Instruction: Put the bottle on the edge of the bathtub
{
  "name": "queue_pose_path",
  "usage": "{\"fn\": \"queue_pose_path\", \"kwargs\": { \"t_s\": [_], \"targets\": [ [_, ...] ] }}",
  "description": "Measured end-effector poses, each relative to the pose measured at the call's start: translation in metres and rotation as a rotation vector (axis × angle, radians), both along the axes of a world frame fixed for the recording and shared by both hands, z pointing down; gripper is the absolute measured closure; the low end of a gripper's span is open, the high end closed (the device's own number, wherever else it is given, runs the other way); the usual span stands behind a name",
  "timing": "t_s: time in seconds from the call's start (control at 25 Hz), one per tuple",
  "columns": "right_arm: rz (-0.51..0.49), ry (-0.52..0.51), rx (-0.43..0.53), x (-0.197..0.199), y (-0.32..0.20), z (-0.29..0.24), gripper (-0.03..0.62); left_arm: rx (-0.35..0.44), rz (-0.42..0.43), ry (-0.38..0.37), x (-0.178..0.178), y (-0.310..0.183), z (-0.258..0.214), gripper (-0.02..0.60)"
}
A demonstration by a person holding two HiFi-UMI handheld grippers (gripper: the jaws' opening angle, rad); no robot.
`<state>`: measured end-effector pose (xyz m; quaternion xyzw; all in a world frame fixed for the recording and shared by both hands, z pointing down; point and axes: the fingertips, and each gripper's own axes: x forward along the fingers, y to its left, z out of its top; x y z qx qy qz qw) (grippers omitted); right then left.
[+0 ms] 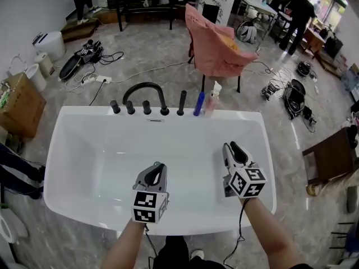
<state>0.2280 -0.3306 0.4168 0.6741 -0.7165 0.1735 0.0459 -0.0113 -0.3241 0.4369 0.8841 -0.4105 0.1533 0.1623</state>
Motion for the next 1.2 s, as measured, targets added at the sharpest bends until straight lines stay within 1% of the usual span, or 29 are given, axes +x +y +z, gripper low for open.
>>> {"fn": "queue_pose_path", "kwargs": {
  "t_s": [0.08,0.16,0.4,0.68,0.8,1.0,1.2],
  "targets": [
    [-0.025,0.019,-0.001,-0.008,0.019,-0.004,0.517,-0.011,-0.013,-0.001,-0.003,0.015,-0.003,0.566],
    [-0.032,0.02,0.008,-0.011,0.036,-0.011,0.534,-0.012,-0.02,-0.006,-0.002,0.03,-0.008,0.566],
    [0.023,0.002,0.069,0.0,0.094,-0.046,0.576,0.009,-0.002,-0.009,0.016,0.075,-0.038,0.566],
    [0.033,-0.053,0.094,0.011,0.175,-0.077,0.577,0.05,0.014,0.003,0.032,0.143,-0.077,0.566],
    [0.018,-0.069,0.115,0.006,0.214,-0.089,0.577,0.064,0.017,0.014,0.033,0.178,-0.088,0.566],
    [-0.015,-0.067,0.139,0.0,0.279,-0.106,0.577,0.071,0.01,0.029,0.037,0.24,-0.103,0.566],
    [-0.044,-0.059,0.158,-0.014,0.344,-0.114,0.577,0.084,0.026,0.025,0.028,0.31,-0.107,0.566]
  ]
}}
